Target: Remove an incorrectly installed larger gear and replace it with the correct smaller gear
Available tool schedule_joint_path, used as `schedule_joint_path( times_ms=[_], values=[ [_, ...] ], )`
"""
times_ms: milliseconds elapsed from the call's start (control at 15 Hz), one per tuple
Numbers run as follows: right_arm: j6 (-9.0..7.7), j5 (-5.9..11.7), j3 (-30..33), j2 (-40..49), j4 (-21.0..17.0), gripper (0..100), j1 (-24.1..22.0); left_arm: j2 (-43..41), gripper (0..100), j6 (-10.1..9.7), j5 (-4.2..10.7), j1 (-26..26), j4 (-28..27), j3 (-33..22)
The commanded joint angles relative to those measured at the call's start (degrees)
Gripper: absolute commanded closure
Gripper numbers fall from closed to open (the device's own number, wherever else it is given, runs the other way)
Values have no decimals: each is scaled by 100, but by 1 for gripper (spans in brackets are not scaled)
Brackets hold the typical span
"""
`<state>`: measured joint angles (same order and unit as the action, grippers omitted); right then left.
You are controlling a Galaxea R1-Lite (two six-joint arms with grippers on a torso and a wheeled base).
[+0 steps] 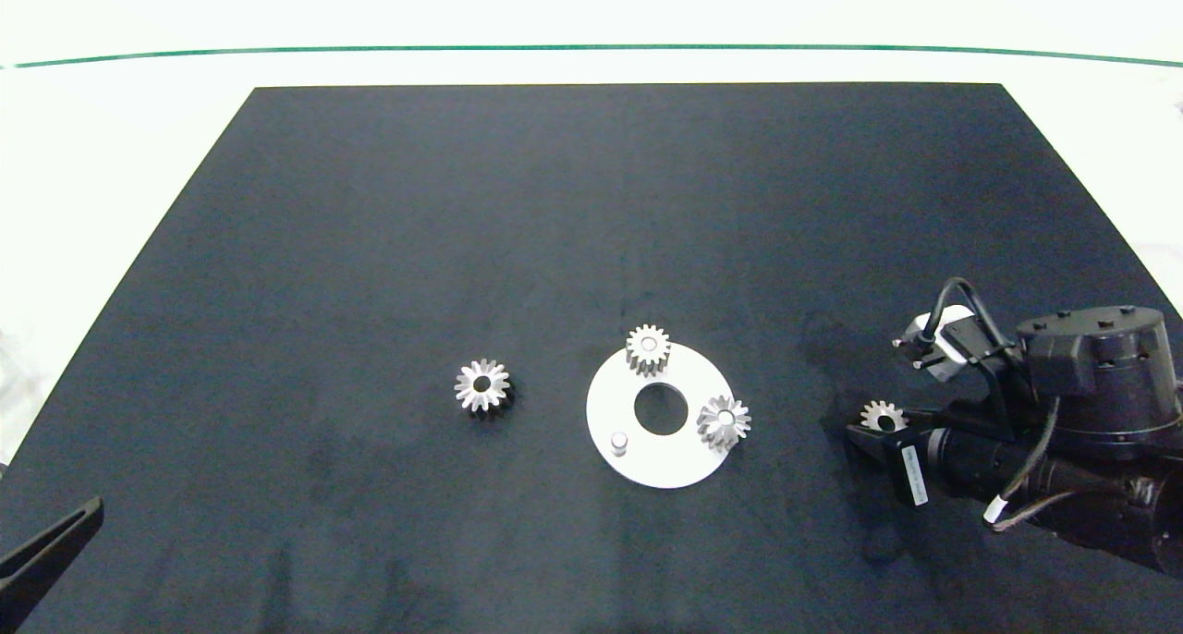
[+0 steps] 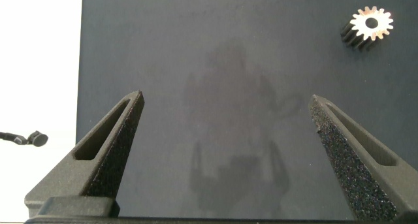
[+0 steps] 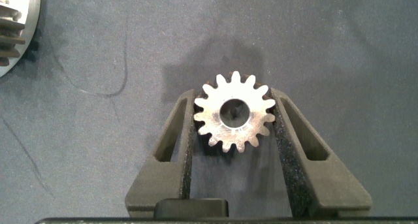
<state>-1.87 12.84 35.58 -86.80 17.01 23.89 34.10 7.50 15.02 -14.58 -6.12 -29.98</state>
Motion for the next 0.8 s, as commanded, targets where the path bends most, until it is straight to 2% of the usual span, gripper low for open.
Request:
schedule_joint_path(
  times_ms=[67, 800],
  values=[
    [-7, 17, 1, 40, 4, 96, 1, 18, 0, 6, 10, -1, -3, 1],
    [-24, 26, 89, 392, -22, 96, 89, -61, 0, 6, 10, -10, -12, 115]
  ],
)
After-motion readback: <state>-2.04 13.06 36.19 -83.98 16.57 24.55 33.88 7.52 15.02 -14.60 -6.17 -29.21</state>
